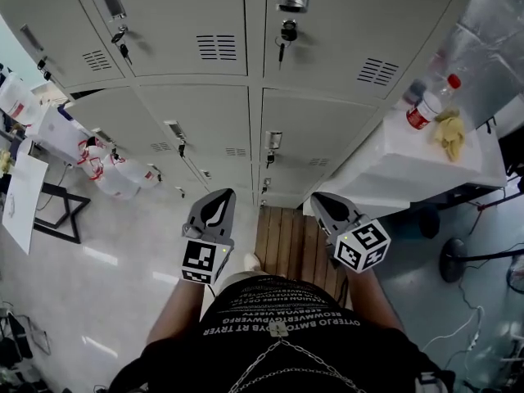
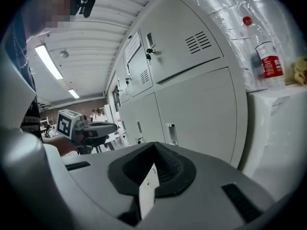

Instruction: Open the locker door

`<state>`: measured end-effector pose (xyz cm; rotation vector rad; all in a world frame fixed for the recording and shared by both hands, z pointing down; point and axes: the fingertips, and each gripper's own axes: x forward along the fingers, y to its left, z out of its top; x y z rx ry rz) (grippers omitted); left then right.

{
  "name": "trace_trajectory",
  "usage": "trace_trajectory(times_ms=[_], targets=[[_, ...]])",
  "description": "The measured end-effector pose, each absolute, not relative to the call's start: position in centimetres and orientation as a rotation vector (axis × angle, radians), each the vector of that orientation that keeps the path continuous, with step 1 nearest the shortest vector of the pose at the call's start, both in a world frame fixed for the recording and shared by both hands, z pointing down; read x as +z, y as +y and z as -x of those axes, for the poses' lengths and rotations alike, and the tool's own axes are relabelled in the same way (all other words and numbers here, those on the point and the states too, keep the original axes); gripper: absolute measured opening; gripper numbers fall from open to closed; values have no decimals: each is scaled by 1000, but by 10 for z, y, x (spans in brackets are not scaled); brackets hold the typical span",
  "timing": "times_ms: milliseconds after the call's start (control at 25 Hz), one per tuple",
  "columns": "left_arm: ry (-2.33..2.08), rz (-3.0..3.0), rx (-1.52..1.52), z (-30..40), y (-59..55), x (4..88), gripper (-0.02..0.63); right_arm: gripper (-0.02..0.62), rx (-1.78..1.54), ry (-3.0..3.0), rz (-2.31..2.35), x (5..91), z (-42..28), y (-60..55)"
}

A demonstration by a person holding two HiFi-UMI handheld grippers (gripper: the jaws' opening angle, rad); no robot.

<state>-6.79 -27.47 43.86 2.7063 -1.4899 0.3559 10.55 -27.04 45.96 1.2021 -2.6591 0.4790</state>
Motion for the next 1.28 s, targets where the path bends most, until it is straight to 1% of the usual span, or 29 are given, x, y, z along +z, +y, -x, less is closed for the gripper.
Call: trace_trajectory(times_ms=[480, 760, 800, 840, 880, 1280], targets=[[-1424, -2728, 320, 110, -309, 444, -2, -3, 384, -2643, -1222, 458, -42, -328], [-1354, -2742, 304, 113, -316, 451, -2, -3, 344, -2614, -1184, 464, -12, -354], [-1347, -2742, 301, 113, -317, 452, -2, 8, 346, -2610, -1178, 465, -9, -359], [-1342, -2741, 297, 115, -318, 454, -2, 55, 352, -2605, -1173, 467, -5, -363], [-1340, -2735, 293, 116, -320, 456, -2, 83, 362, -2598, -1169, 470, -3, -368], [-1378, -2617, 272, 130, -336, 491, -2, 118, 453, -2517, -1231, 499, 6, -412]])
